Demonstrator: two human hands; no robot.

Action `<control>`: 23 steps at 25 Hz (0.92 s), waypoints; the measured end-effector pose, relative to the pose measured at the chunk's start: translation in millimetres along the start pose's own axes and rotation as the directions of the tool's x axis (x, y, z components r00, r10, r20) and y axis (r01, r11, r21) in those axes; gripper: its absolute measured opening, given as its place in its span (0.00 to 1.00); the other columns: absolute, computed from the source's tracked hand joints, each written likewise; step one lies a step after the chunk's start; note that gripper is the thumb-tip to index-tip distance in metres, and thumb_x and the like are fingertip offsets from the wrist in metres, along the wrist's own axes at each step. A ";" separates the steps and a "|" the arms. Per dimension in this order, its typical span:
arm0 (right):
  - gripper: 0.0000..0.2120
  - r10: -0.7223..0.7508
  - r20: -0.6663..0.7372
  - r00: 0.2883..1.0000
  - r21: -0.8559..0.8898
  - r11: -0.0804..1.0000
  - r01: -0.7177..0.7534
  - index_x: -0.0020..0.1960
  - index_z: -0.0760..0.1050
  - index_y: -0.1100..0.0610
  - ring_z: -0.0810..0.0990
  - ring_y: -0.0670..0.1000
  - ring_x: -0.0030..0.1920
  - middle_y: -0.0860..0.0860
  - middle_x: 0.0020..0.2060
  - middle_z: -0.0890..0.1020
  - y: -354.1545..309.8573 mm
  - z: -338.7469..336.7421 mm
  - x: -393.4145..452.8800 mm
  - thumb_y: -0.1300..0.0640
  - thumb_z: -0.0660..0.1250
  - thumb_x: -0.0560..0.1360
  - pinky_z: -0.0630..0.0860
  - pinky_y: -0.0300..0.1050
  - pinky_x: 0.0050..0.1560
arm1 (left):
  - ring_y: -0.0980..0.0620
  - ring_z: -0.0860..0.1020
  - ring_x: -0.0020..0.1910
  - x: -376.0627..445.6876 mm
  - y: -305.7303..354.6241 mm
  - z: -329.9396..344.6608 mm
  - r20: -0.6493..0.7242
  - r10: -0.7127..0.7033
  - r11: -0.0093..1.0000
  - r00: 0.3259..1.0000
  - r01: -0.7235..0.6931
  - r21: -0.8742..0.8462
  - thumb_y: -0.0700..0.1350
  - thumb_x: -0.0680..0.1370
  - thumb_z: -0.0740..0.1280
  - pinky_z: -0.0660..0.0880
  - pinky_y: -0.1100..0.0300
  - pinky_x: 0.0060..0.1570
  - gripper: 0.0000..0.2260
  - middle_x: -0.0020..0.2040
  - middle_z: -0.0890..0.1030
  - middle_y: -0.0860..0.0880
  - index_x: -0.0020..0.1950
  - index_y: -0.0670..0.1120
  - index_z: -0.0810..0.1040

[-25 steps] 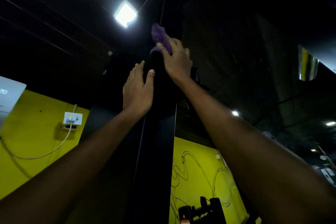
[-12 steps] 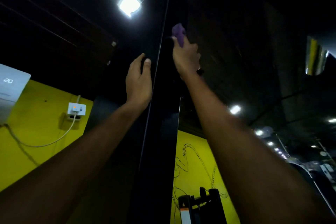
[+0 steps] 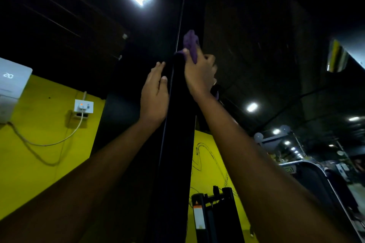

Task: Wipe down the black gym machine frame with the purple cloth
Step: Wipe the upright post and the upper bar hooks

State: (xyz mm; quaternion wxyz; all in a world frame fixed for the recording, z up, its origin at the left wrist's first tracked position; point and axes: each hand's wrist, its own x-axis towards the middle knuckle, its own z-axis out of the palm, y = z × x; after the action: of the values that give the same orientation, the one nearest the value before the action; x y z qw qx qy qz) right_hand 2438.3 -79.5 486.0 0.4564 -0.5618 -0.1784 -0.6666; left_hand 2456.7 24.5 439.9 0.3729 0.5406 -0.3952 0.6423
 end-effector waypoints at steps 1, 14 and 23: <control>0.23 -0.052 -0.011 0.999 -0.015 0.999 0.052 0.73 0.62 0.44 0.64 0.55 0.65 0.53 0.66 0.66 1.2 3.7 -20.8 0.41 0.55 0.79 0.62 0.52 0.61 | 0.47 0.62 0.74 -1.6 -1.4 -0.7 -0.001 0.004 1.000 1.000 -0.004 -0.018 0.36 0.81 0.54 0.55 0.63 0.71 0.19 0.73 0.66 0.41 0.72 0.38 0.65; 0.23 -0.089 -0.076 0.993 -0.004 0.996 0.089 0.73 0.64 0.45 0.67 0.53 0.63 0.52 0.64 0.69 39.8 11.1 -88.6 0.42 0.57 0.79 0.66 0.54 0.62 | 0.49 0.66 0.71 -48.0 -16.8 -12.3 -0.093 -0.021 0.998 0.995 0.015 -0.067 0.36 0.81 0.55 0.62 0.52 0.72 0.18 0.70 0.71 0.44 0.70 0.40 0.69; 0.22 0.146 -0.023 0.989 0.010 0.989 -0.146 0.73 0.63 0.43 0.68 0.53 0.63 0.51 0.63 0.68 51.7 4.4 -84.0 0.41 0.54 0.80 0.66 0.55 0.64 | 0.49 0.67 0.71 -70.6 -20.4 -17.1 -0.088 0.010 1.000 0.996 -0.009 0.006 0.43 0.79 0.53 0.63 0.43 0.70 0.21 0.70 0.71 0.45 0.70 0.42 0.71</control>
State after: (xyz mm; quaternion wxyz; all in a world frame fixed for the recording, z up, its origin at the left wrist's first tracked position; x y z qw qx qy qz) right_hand 2478.8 -68.8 396.5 0.5085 -0.5632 -0.1342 -0.6374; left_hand 2478.1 44.7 370.4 0.3855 0.5109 -0.3791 0.6683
